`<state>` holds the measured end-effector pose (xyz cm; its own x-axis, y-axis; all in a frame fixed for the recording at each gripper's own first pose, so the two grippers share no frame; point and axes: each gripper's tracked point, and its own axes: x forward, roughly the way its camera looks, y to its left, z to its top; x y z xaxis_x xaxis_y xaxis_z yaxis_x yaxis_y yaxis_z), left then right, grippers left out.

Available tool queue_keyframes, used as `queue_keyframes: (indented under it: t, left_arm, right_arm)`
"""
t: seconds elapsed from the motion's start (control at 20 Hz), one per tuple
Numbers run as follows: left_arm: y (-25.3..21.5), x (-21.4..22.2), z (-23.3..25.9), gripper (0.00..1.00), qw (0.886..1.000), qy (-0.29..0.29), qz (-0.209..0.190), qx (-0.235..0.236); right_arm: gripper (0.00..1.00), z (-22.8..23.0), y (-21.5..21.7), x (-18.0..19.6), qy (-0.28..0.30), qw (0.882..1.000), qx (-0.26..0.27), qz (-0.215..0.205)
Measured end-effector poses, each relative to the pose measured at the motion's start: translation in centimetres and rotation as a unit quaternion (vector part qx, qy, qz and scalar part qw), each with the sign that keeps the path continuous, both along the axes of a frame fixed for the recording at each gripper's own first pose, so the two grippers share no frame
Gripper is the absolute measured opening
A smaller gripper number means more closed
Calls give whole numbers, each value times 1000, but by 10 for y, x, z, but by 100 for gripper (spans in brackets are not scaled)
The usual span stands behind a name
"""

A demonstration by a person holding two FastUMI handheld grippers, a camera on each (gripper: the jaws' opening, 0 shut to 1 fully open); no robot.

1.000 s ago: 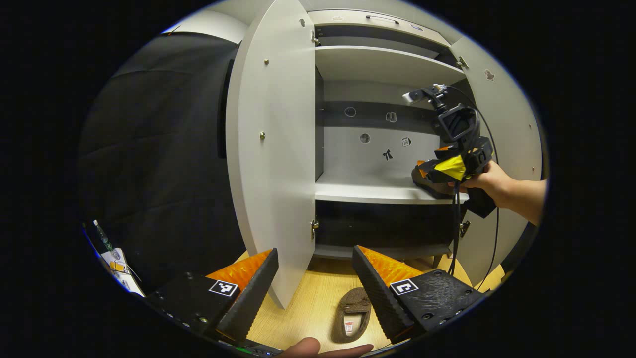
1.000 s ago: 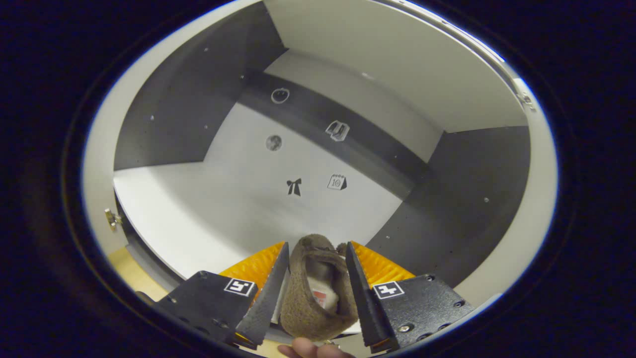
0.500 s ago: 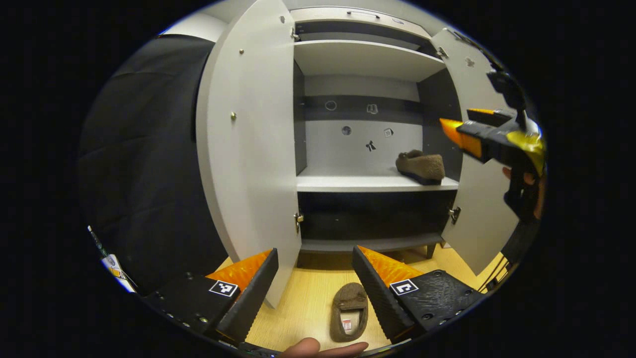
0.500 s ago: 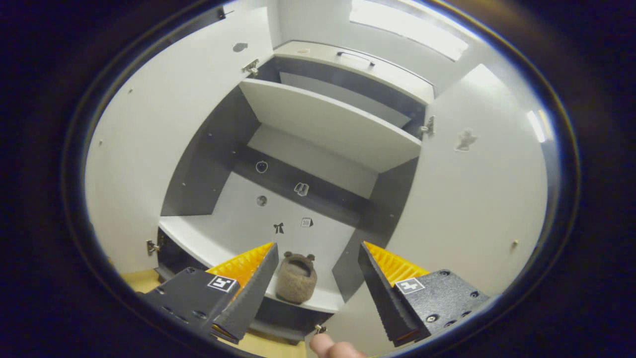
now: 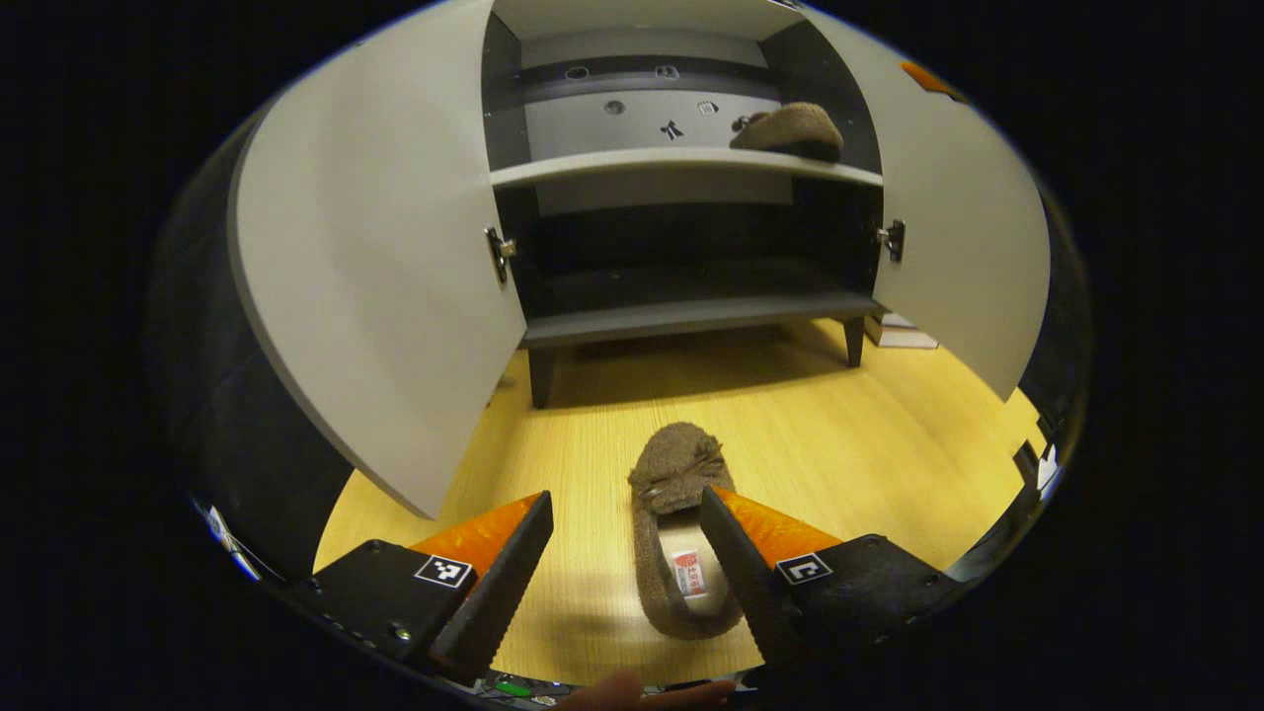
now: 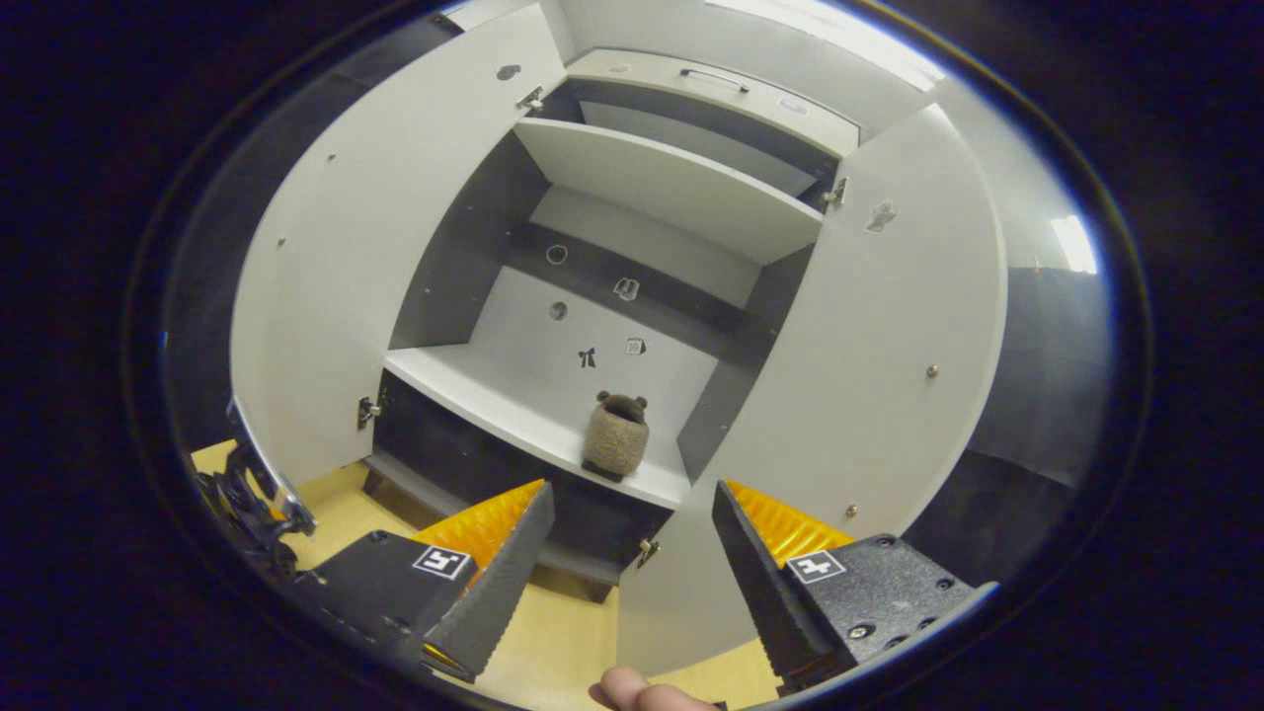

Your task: Grab one shoe with the right hand and put it into the shoe cabinet, grab the other shoe with the left hand and put it into the shoe cabinet; then close the right door with the right hand and the left door with the left hand.

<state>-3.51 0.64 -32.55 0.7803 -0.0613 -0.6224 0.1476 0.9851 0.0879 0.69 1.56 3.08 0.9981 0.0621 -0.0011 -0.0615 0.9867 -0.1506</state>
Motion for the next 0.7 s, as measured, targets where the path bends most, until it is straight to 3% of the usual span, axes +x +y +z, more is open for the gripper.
queue_keyframes:
  t: [0.3,0.45,0.55,0.7]
  left_arm:
    - [4,-11,-35,96,999,39,3,-2]
    - [-1,-4,-53,86,998,56,16,-34]
    - [1,4,-60,86,997,61,28,-45]
    - [-9,13,-70,85,996,72,14,-60]
  right_arm:
    - [100,3,-7,-12,-3,999,-40,-9]
    - [100,-5,10,-16,14,999,-33,20]
    - [100,-5,19,-17,21,999,-18,37]
    - [100,-8,24,-16,22,998,-28,45]
